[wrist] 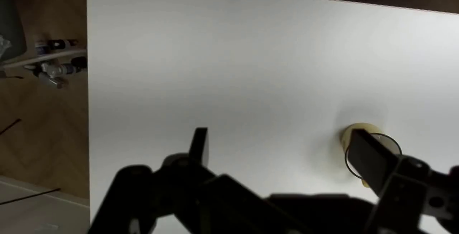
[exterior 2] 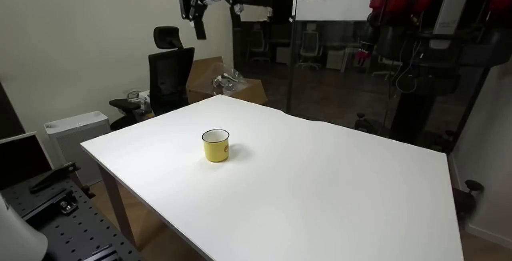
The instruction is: Move the cup on the table forward
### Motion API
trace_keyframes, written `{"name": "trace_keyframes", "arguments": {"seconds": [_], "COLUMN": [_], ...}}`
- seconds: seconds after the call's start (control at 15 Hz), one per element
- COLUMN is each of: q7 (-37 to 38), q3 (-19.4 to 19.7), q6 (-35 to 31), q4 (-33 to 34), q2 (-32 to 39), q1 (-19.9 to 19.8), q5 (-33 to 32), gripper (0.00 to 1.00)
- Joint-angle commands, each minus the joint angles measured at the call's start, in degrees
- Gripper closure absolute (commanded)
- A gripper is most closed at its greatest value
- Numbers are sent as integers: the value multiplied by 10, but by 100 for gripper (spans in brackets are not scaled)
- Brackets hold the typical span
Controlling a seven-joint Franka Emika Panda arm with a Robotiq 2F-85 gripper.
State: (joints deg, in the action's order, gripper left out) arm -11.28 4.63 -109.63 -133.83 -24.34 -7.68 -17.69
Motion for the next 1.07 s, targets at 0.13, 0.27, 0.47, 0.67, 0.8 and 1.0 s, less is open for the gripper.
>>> {"name": "trace_keyframes", "arguments": {"seconds": [0.13, 0.27, 0.47, 0.67, 0.8, 1.0], "q7": [2, 2, -5, -85, -153, -147], "q3": [7, 7, 12, 35, 49, 39], "q6": [2, 2, -16, -91, -130, -137], "q4": [1, 1, 3, 12, 23, 3], "q2": [0, 0, 6, 38, 72, 62], "q1": [8, 8, 13, 40, 57, 48], "q5": [-3, -3, 10, 55, 92, 92], "gripper": [0, 0, 0, 0, 0, 0]}}
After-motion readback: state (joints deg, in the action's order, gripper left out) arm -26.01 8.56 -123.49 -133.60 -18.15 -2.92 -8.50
